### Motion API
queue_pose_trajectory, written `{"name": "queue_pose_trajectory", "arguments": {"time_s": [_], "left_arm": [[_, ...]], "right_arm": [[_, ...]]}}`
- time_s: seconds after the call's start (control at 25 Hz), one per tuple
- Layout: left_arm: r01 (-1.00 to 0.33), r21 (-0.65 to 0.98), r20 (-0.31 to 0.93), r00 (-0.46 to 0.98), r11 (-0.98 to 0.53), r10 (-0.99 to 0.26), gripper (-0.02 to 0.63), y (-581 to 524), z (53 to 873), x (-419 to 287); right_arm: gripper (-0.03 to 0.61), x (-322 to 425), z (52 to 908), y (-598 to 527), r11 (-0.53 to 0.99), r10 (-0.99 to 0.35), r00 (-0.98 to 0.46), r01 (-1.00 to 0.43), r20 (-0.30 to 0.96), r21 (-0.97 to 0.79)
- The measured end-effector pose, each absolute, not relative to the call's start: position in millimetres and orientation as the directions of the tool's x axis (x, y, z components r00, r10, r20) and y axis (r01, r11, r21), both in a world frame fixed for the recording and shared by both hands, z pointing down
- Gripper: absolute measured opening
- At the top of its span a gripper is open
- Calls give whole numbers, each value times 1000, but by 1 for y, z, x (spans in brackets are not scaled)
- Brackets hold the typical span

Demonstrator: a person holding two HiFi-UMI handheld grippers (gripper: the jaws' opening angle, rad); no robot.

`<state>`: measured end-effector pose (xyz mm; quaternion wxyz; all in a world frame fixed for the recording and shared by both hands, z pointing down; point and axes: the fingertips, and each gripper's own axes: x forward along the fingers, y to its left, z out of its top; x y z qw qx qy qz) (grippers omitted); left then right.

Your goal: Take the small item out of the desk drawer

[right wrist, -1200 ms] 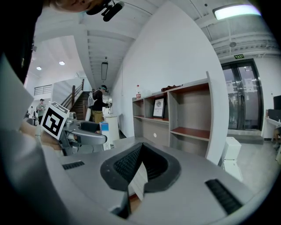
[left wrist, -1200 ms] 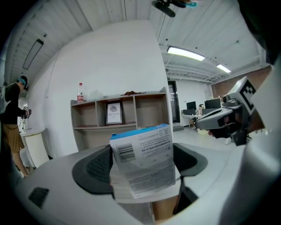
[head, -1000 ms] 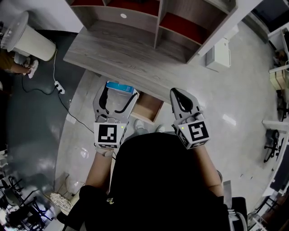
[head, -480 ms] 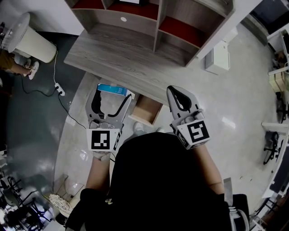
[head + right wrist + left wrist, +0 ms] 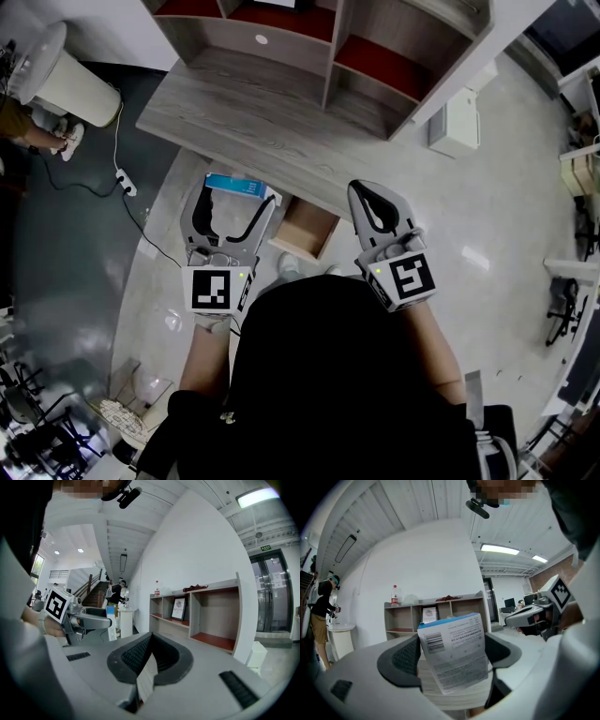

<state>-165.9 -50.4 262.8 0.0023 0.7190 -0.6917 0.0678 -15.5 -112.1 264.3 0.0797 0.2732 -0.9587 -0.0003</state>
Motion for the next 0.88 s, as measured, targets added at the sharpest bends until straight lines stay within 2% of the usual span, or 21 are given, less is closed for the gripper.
{"name": "queue_pose_trajectory", "arguments": {"time_s": [0.2,0.88], "left_arm": [[-995,-85,107,35,-44,-994,439,-53,266,-166],[-994,-96,113,31,-42,-993,439,-54,268,-170]], "right_arm": [[-5,-14,269,-114,841,-536,-824,-540,181,32],[-5,-16,276,-113,848,-527,-833,-530,168,36]]}}
